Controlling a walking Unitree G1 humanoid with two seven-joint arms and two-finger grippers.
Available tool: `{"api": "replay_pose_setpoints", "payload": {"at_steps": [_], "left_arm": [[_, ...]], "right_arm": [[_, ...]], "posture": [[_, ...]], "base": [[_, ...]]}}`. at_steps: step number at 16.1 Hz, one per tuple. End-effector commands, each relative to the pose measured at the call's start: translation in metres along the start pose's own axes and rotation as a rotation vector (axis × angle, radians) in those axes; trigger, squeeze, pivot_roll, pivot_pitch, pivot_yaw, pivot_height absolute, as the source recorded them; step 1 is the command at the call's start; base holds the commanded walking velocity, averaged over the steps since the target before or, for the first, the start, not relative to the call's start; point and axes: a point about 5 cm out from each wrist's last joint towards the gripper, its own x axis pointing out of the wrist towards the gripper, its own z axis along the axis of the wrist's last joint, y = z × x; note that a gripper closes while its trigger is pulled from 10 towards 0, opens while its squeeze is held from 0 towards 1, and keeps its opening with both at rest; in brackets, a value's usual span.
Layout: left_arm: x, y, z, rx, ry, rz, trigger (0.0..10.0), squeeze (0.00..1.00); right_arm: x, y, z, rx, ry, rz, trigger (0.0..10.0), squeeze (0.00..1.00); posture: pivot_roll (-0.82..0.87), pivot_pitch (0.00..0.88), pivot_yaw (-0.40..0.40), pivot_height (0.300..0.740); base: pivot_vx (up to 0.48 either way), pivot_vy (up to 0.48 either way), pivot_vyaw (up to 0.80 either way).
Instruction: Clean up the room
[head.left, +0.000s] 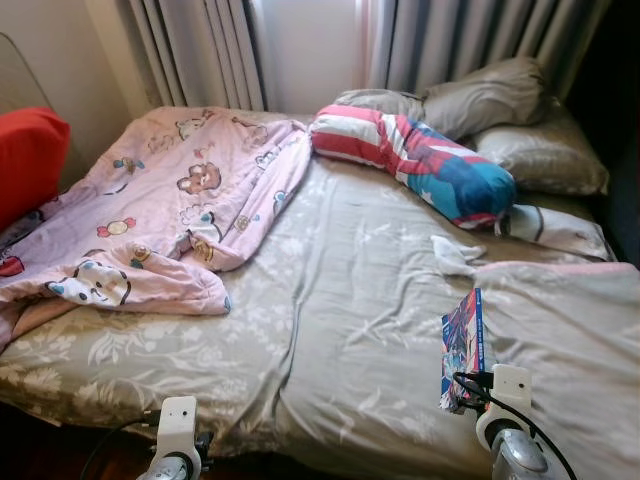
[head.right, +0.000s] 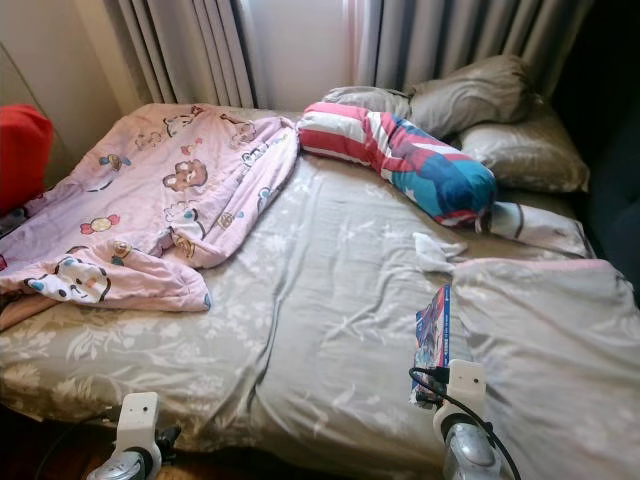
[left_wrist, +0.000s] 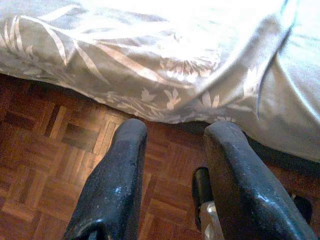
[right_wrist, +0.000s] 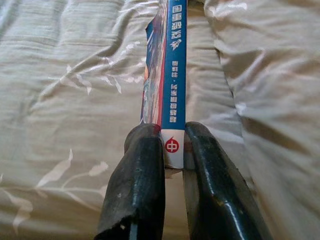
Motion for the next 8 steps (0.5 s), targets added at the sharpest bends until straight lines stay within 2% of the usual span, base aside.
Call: {"api": "replay_pose_setpoints", "payload": {"at_steps": [1, 5, 8], "left_arm": [[-0.0007, 0.003, -0.0033, 0.002, 0.018, 0.002, 10.0, 0.0], [-0.0007, 0.0035, -0.003, 0.005, 0.017, 0.002, 10.0, 0.0], [-0.0007, 0.0038, -0.0028, 0.014, 0.014, 0.003, 10.0, 0.0]], "right_arm": [[0.0021, 0.0018, 0.0068, 0.001, -0.026, 0.003, 10.0, 0.0], [0.002, 0.0024, 0.0061, 0.002, -0.024, 0.001, 10.0, 0.0], [0.0014, 0.002, 0.0044, -0.001, -0.018, -0.003, 10.0, 0.0]], "posture": [[0.08, 0.018, 0.002, 0.74], [0.08, 0.021, 0.005, 0.74], [0.08, 0.026, 0.006, 0.74]], "base": [[0.292, 0.0, 0.0], [0.293, 0.0, 0.0], [0.0, 0.0, 0.0]]}}
